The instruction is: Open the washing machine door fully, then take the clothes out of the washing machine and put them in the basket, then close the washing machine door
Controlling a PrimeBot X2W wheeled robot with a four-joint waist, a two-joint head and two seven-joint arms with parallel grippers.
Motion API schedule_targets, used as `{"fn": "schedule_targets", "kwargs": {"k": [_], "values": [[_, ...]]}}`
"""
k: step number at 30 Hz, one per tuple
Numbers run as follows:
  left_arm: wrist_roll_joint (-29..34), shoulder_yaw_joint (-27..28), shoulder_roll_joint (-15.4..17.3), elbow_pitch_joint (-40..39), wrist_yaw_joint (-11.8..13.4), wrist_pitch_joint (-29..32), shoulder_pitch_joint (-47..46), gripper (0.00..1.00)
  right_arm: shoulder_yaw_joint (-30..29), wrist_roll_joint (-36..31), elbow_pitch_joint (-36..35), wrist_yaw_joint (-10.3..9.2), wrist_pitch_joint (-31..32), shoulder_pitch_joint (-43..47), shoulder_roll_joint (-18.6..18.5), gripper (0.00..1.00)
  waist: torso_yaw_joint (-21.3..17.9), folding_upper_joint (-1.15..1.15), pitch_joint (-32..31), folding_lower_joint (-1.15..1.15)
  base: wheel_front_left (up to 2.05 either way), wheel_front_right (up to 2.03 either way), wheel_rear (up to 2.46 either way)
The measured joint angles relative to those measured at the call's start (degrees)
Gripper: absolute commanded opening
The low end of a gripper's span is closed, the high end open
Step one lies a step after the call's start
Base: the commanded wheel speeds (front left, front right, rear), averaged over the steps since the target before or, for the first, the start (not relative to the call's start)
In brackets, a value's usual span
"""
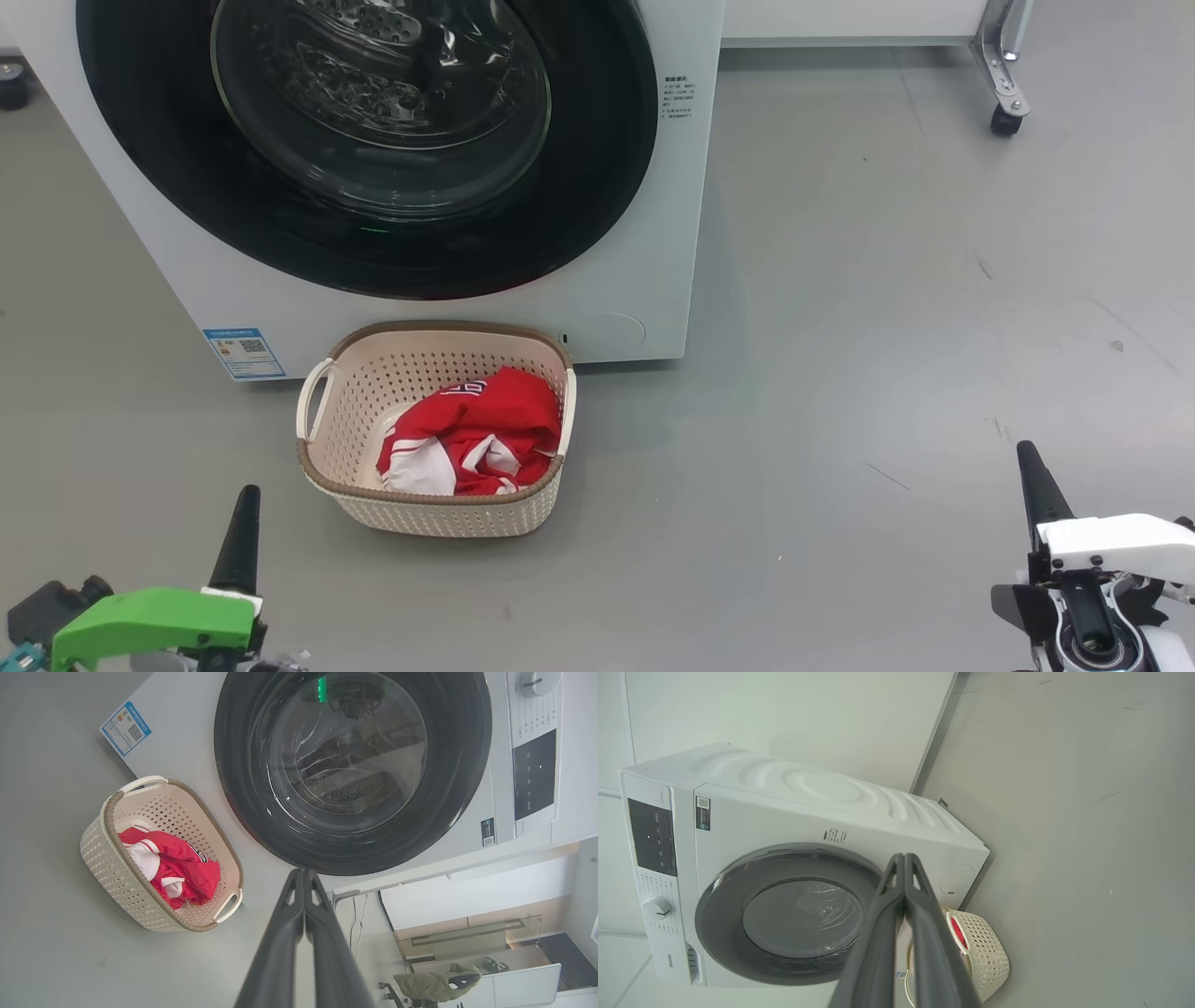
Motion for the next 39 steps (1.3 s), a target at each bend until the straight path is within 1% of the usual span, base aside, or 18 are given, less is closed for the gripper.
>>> {"fn": "schedule_targets", "kwargs": {"k": [19,39], "values": [[-13.4,2.7,0.0,1.4,0.0,2.9,-1.1,0.0,-2.6,13.0,0.8,1.72,3.5,-1.1,0.6,0.0,-0.1,0.0,-0.5,0.0,0.0,0.0,0.0],[-13.5,2.9,0.0,1.9,0.0,3.1,-1.2,0.0,-2.7,13.2,0.9,1.79,3.8,-1.2,0.7,0.0,-0.1,0.0,-0.5,0.0,0.0,0.0,0.0]]}}
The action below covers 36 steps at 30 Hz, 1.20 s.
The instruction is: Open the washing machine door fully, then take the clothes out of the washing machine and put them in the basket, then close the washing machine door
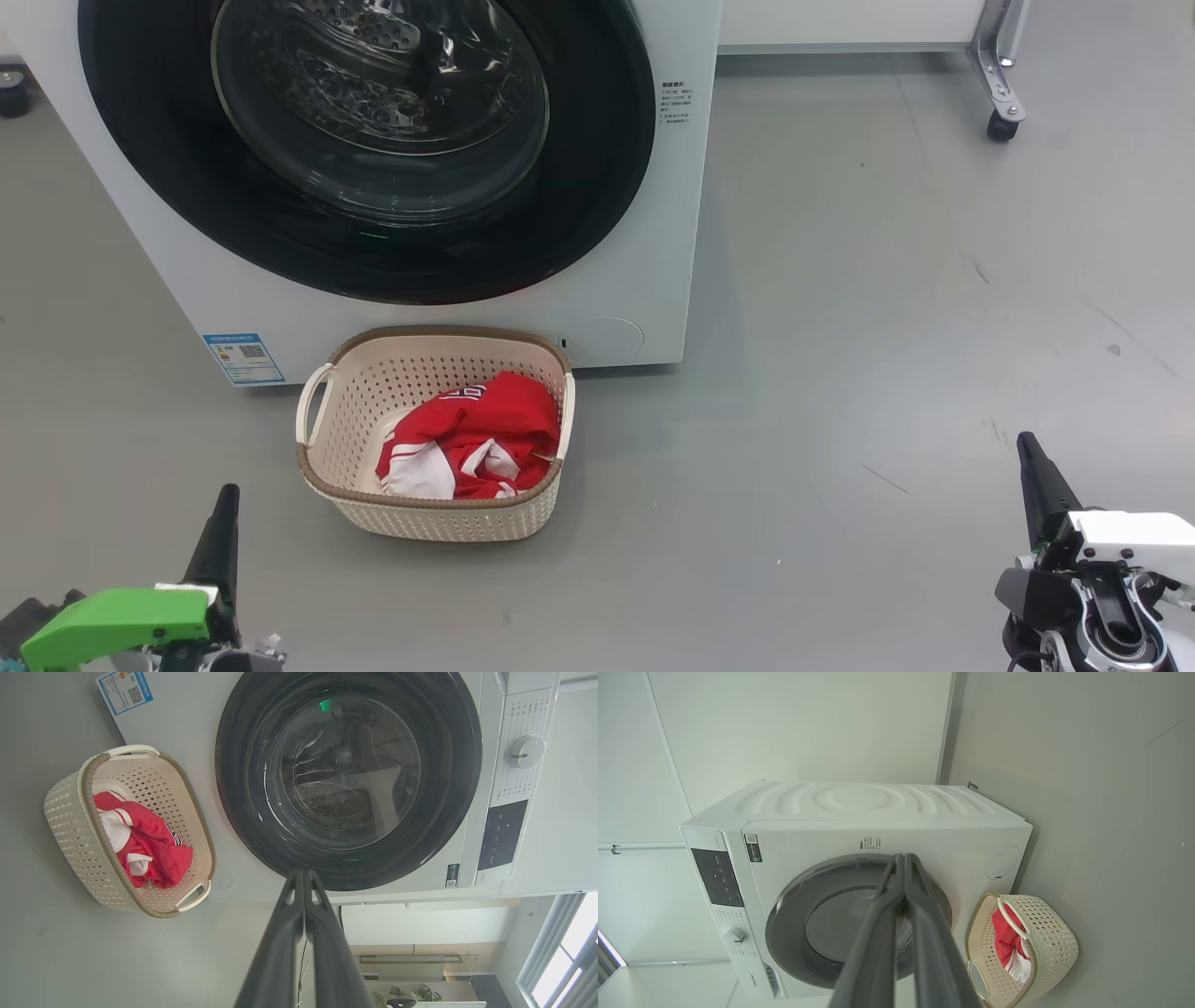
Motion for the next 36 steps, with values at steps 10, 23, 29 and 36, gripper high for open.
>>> {"fn": "schedule_targets", "kwargs": {"k": [10,23,29,36], "values": [[0.0,0.1,0.0,0.1,0.0,0.0,0.0,0.0,0.0,0.0,0.0,0.0,0.0,0.0,0.0,0.0,0.0,0.0,0.0,0.0,0.0,0.0,0.0],[0.0,0.1,0.0,0.4,0.0,0.2,-0.1,0.0,0.0,0.0,0.0,0.0,0.0,0.0,0.0,0.0,0.0,0.0,0.0,0.0,0.0,0.0,0.0],[0.0,0.1,0.0,0.5,0.0,0.2,-0.1,0.0,-0.1,0.0,0.0,0.0,0.0,0.0,0.0,0.0,0.0,0.0,0.0,0.0,0.0,0.0,0.0],[0.0,0.2,0.0,0.5,0.0,0.2,-0.3,0.0,-0.1,0.0,0.0,0.0,0.0,0.0,0.0,0.0,0.0,0.0,0.0,0.0,0.0,0.0,0.0]]}}
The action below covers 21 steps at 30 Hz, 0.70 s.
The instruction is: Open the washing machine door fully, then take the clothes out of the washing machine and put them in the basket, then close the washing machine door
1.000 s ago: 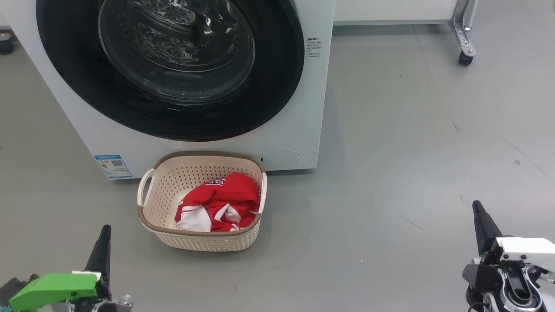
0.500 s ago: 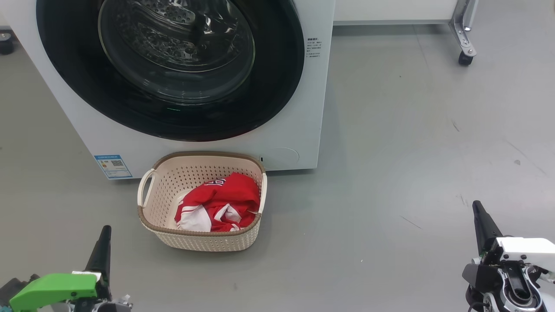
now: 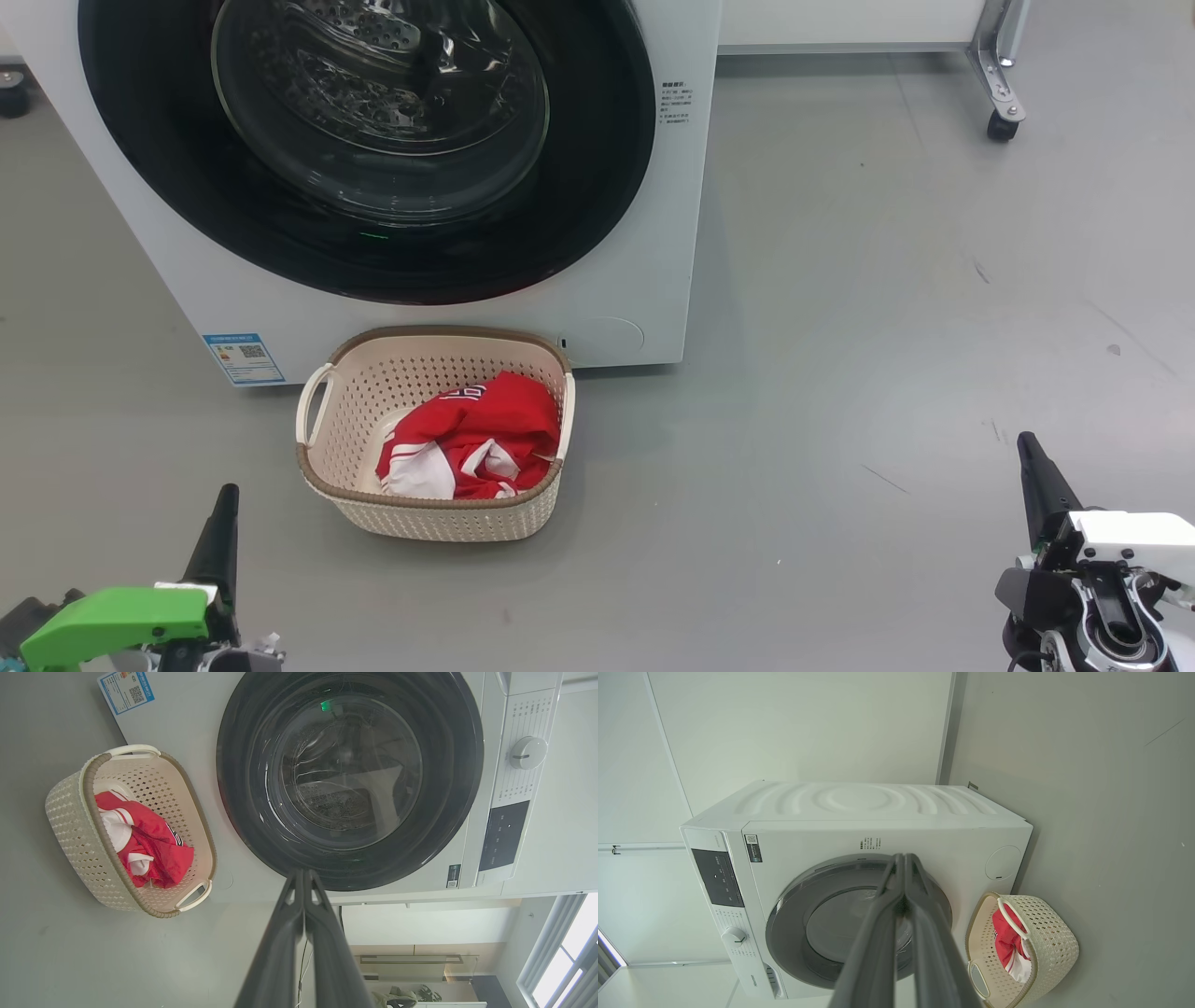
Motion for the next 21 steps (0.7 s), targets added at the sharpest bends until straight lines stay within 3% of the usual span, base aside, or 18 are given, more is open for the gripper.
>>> {"fn": "schedule_targets", "kwargs": {"k": [21], "values": [[0.0,0.1,0.0,0.1,0.0,0.0,-0.4,0.0,0.0,0.0,0.0,0.0,0.1,0.0,0.0,0.0,0.0,0.0,0.0,0.0,0.0,0.0,0.0]]}}
